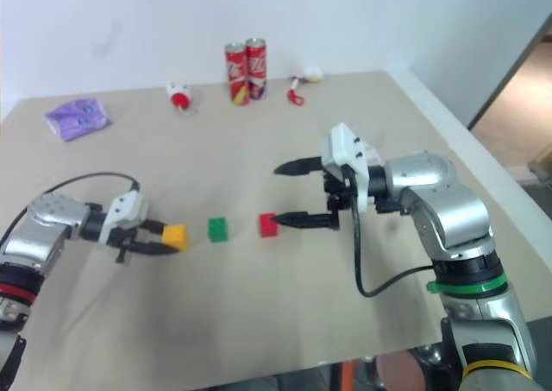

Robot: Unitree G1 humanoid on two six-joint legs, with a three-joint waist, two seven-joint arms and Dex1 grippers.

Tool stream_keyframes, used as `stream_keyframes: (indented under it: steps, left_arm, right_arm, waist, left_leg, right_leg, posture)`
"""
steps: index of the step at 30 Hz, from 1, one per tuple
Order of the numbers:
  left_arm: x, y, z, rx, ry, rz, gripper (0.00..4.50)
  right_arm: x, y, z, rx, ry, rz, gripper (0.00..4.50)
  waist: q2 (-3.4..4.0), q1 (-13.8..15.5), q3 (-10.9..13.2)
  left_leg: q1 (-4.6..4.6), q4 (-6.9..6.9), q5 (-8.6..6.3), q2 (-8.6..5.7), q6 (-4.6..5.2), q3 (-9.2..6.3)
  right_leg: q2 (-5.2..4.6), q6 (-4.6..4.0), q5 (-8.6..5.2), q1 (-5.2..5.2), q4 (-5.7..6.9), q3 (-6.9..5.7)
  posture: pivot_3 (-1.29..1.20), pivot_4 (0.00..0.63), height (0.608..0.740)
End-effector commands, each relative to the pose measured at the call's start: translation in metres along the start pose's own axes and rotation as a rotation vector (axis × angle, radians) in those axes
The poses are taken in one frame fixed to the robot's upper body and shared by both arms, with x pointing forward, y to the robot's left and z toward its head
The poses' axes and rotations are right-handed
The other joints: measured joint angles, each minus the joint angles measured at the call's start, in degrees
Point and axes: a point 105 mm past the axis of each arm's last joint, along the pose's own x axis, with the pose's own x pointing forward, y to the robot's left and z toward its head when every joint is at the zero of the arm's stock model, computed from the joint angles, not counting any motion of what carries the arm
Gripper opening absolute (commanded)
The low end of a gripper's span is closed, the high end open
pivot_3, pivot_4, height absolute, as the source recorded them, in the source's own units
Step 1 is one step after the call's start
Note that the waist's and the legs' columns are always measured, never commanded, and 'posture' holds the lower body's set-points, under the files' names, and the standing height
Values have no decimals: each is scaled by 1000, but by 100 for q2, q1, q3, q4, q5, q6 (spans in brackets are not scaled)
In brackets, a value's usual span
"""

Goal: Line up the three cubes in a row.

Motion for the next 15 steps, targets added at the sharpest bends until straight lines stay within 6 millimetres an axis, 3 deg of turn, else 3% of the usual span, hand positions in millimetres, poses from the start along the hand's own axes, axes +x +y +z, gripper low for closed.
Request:
stream_keyframes:
  steps: [1,15]
  left_arm:
    - [-17,0,-3,-33,10,59,1302]
    - [-4,-10,-9,-46,12,14,1302]
  right_arm:
    - [0,-2,12,-53,-25,4,4500]
    - [4,-8,16,-69,-31,28,4500]
  waist:
    - [0,0,0]
    - [1,16,1]
  left_leg:
    - [0,-1,0,0,0,0]
    - [-14,-3,-13,-1,2,0]
  right_leg:
    - [0,2,1,0,4,0]
    - [-5,0,-17,-5,4,-8]
  posture:
    - [0,150,740]
    - [0,150,740]
